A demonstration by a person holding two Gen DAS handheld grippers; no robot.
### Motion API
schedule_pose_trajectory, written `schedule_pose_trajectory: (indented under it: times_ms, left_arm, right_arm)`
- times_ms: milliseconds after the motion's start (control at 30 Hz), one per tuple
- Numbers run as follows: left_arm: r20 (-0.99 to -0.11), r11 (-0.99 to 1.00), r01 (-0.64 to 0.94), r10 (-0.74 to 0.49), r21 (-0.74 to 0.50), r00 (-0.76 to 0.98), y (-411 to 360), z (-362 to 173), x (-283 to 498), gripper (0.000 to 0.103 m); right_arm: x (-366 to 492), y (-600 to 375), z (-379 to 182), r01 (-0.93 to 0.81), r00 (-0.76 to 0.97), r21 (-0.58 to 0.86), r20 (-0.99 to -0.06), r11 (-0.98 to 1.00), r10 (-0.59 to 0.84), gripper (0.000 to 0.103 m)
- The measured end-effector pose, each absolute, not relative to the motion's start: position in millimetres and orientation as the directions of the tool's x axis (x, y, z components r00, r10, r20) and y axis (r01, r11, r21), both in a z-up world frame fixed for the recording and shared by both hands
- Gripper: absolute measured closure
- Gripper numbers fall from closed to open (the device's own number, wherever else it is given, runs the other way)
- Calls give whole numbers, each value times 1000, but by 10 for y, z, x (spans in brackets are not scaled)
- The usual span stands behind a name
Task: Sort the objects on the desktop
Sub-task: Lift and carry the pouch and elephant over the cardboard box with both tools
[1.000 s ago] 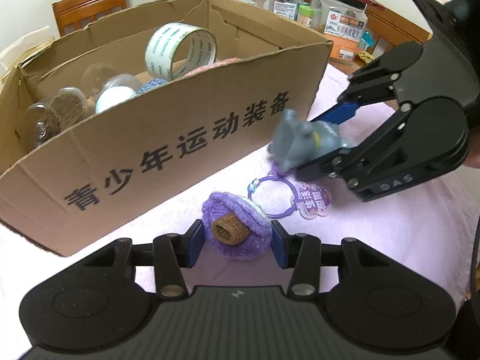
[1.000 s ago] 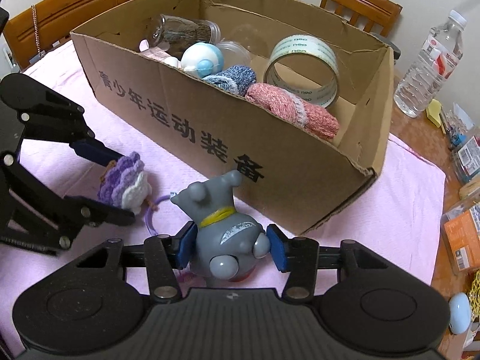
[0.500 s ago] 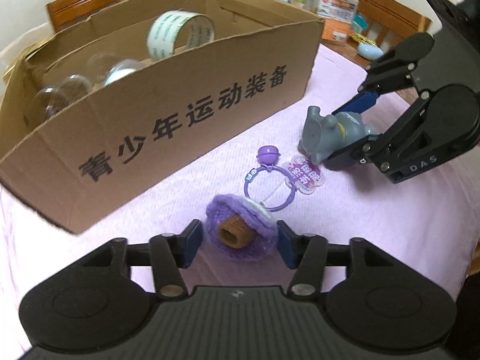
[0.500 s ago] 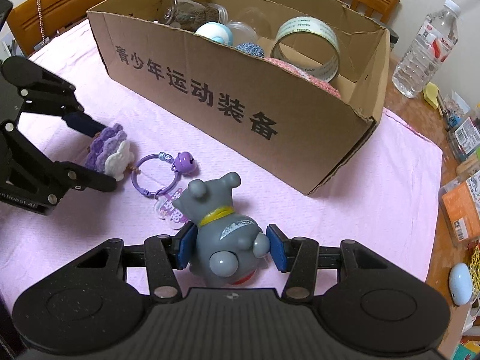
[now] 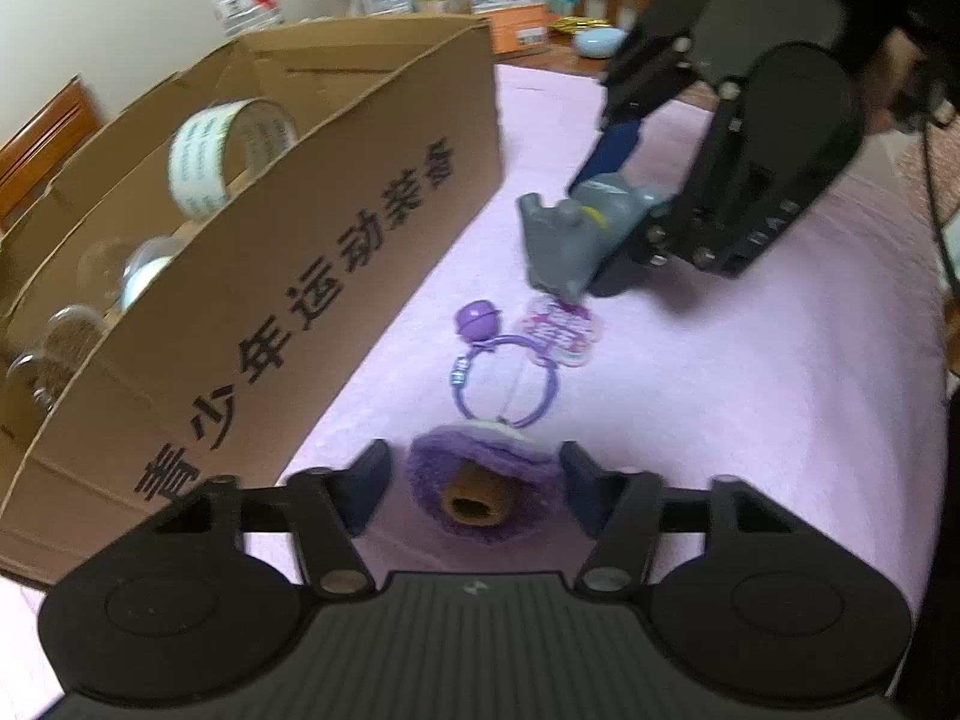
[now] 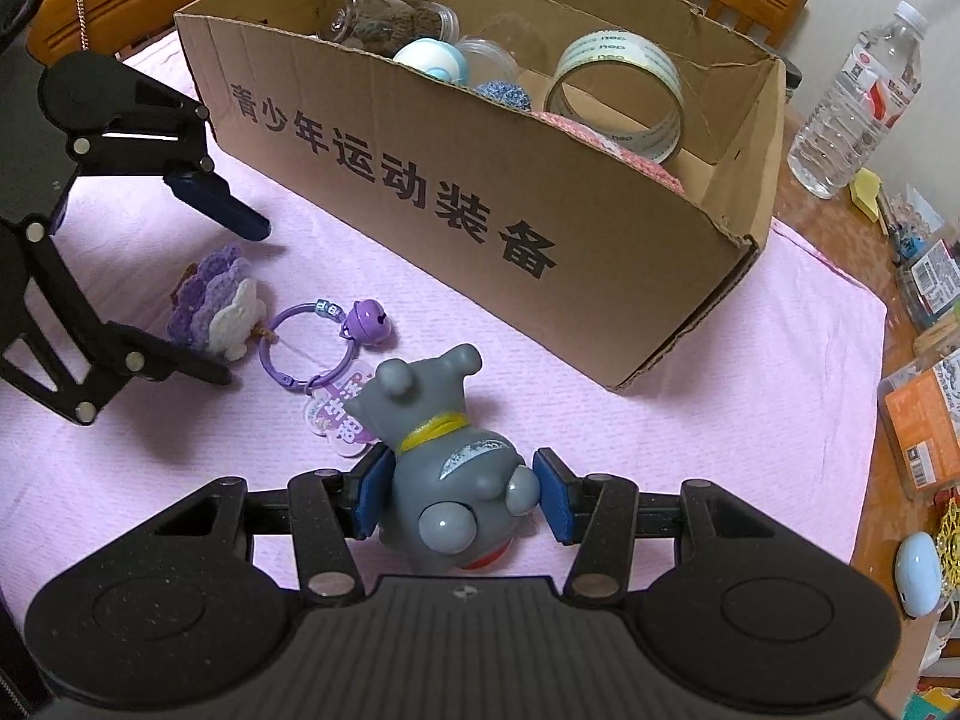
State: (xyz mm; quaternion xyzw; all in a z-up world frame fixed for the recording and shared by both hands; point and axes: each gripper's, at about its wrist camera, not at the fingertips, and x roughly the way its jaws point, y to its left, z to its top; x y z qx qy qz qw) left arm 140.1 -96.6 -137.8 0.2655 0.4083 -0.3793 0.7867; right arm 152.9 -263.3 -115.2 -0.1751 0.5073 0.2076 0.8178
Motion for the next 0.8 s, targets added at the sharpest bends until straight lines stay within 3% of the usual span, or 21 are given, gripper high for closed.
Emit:
schedule_pose_trajectory:
  times_ms: [200,800]
  left_arm:
    - [-835,534,835,-393,133,385,-910,-1347,1315,55]
    - [-838,634,773,-409,23,360,-896,-965,1406,58]
  right_arm:
    - [1564,-2645,-1144,-534,398,-76,-901,842,171,46]
    - [1566,-2621,-933,-587,366,-28,-901,809,234,49]
